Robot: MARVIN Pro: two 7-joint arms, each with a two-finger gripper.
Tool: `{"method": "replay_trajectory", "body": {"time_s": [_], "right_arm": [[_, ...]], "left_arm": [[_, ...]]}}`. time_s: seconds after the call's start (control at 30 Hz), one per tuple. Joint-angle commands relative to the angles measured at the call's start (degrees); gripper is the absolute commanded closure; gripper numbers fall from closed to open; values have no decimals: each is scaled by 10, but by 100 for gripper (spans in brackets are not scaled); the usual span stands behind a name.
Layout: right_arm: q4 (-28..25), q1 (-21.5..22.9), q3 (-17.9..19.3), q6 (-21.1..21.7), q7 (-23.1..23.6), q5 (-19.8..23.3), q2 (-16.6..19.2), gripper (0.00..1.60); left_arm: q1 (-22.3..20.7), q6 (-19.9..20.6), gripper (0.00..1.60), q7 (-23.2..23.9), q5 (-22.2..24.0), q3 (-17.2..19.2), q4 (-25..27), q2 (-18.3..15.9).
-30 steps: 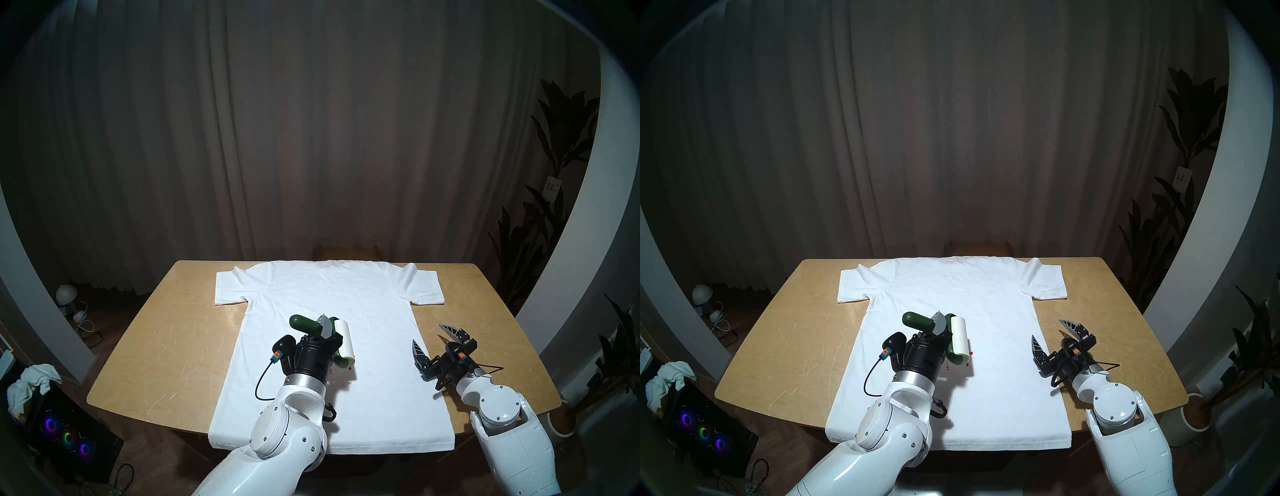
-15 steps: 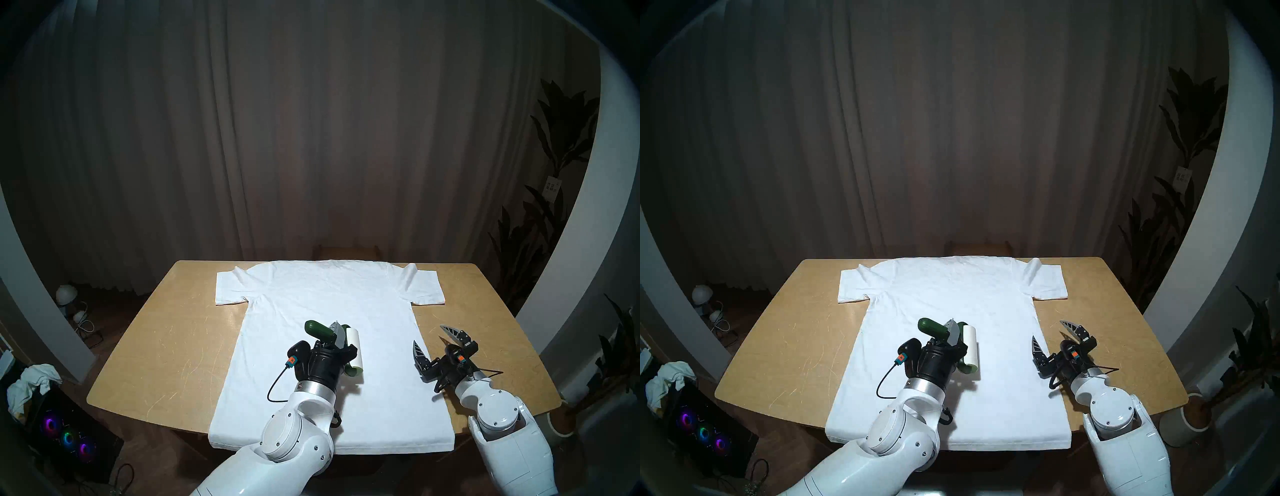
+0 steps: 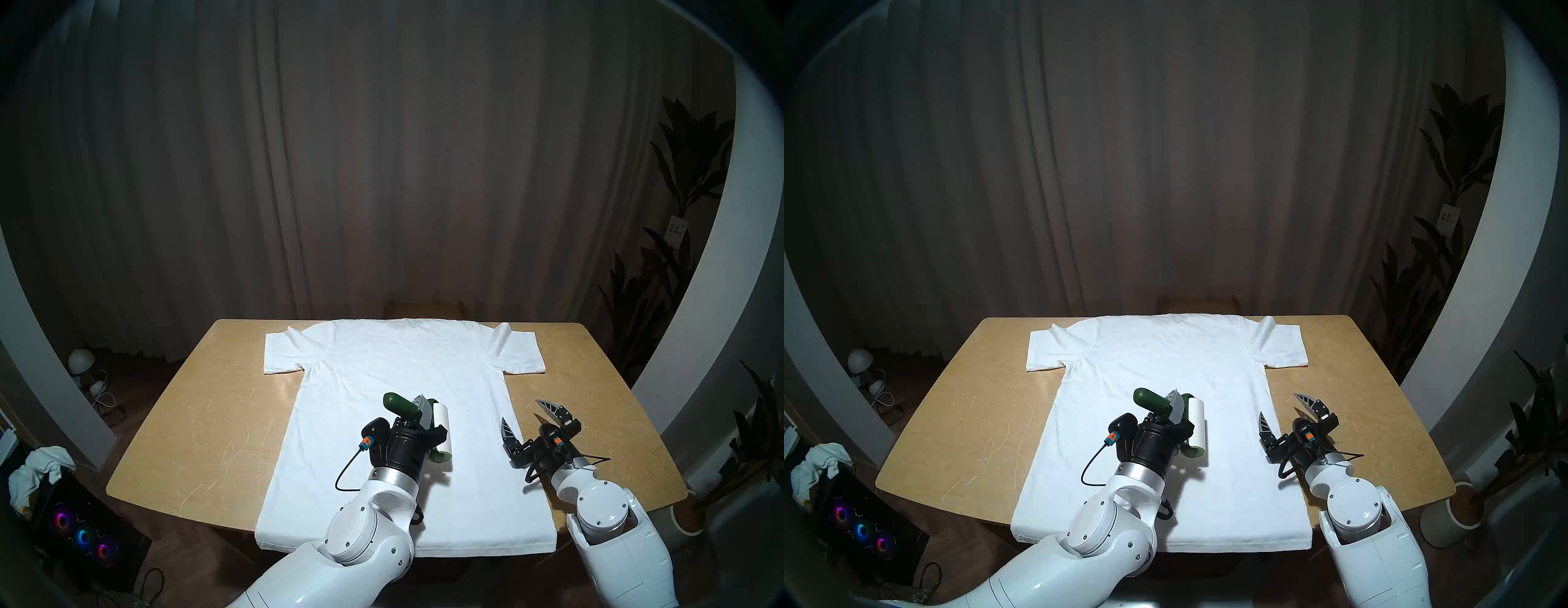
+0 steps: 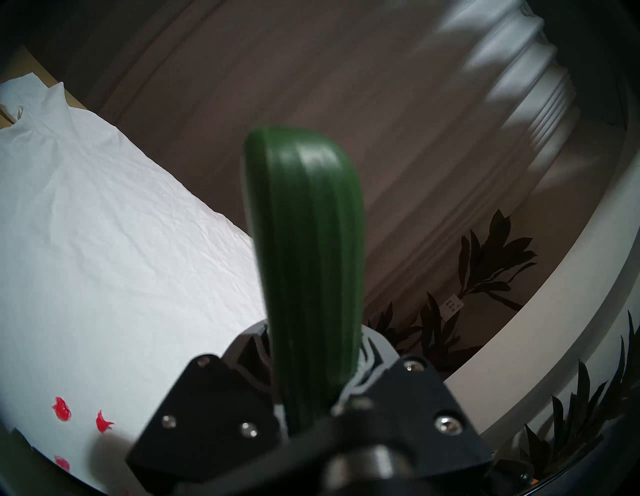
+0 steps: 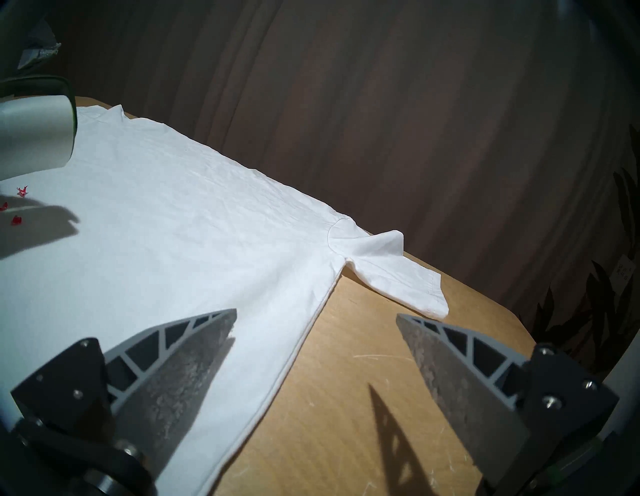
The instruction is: Use the fur roller to clean a top
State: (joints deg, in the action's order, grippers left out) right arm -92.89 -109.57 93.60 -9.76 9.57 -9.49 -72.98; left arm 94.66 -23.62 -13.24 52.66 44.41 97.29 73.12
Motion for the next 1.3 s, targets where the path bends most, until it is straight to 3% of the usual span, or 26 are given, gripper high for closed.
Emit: {"method": "replay_trajectory", "body": {"time_s": [0.0,0.63,0.97,1.27], "right_arm": [[0,-3,-1,-2,1,-1,2,0],[8,11,-6,0,3,-3,4,0],[9,13,-3,3,5,0,2,0],[15,18,-4,4,10,5,-2,0]], "left_arm": [[-35,-6,160,13,22,-14,-10,11],[-66,-13,160,31,48,-19,-78,36],[-64,8,160,1,31,-33,-81,29],[-65,-2,160,-26,6,-41,-93,25]]}}
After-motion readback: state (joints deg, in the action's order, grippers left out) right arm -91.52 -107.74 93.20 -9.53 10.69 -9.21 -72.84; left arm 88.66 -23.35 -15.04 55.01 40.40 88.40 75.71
